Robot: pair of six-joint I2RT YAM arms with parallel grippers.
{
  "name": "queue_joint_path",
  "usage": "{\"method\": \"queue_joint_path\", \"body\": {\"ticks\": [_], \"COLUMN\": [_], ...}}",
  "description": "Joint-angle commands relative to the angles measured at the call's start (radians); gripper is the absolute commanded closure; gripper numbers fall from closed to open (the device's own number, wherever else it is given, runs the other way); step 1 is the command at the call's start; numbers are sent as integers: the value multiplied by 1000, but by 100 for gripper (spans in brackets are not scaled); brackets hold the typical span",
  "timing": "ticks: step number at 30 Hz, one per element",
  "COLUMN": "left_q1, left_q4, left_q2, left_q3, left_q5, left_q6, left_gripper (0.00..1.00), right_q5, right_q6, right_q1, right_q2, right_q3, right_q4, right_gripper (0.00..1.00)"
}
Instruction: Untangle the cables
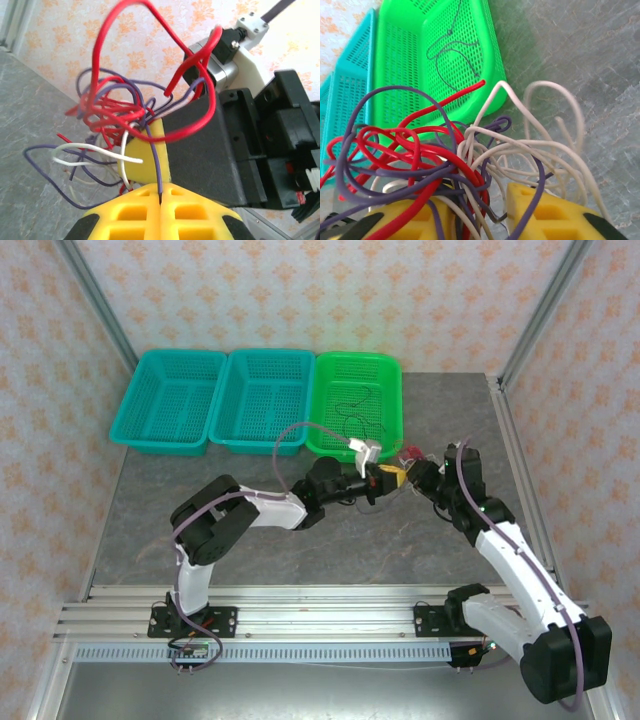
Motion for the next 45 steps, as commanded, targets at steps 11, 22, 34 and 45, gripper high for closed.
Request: {"method": "queue_joint_path", "body": {"ticks": [11,22,34,45], "left_q1": [8,14,32,35], "left_q4": [-253,-405,-400,-416], "left_q2": [-173,-184,-208,-238], "left_q3": [-246,-293,-314,-334], "left_q5": [-179,-327,-321,-344], "left_q6": [-37,-62,-62,-60], "left_gripper": [100,100,100,100], "right_q5": [-171,-105,70,489], "right_q6": [-6,-108,-230,-211], "right_q1": [15,178,434,504], "right_q2": [58,183,126,347], "right_q3": [-158,-62,-49,-7], "right_q4": [-104,-122,-20,-62], "right_gripper": [60,29,30,88]}}
